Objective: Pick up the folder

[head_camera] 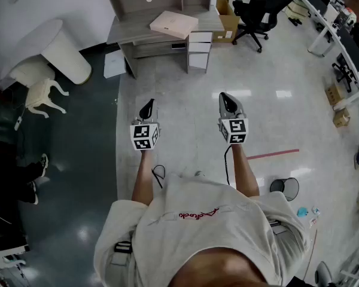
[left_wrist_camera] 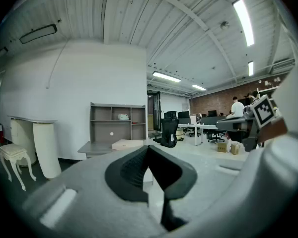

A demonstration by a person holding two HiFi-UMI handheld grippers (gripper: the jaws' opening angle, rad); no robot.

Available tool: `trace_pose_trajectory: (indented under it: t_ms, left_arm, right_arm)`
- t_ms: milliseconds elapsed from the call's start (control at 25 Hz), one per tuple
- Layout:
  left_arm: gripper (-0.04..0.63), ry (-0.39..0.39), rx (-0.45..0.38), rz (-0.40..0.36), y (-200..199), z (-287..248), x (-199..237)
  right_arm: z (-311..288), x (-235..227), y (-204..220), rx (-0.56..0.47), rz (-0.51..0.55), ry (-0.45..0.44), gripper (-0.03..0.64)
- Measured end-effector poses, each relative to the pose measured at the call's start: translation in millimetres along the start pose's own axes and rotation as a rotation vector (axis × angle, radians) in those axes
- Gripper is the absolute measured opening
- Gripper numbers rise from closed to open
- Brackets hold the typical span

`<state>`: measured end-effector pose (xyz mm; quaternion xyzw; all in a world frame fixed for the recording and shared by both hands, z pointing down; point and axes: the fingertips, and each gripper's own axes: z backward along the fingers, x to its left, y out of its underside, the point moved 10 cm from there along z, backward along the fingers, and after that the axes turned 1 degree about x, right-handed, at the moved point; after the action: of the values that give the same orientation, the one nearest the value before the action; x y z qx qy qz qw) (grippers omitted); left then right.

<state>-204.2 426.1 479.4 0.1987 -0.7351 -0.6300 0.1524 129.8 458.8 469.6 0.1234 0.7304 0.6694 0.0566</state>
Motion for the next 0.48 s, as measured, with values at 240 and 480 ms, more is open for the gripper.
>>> trace_pose_trajectory:
  t_ms: [240, 480]
  left_arm:
    - [0.000, 0.004, 0.004, -0.003, 2.7, -0.7, -6.4]
    - [0.000, 0.002, -0.003, -0.010, -3.2, -1.4, -16.0]
  right_arm:
    - [3.6, -1.2, 4.6, 0.008, -0.004, -0.005, 0.006]
    - [8.8, -5.9, 4.9, 0.007, -0.015, -0.014, 0.006]
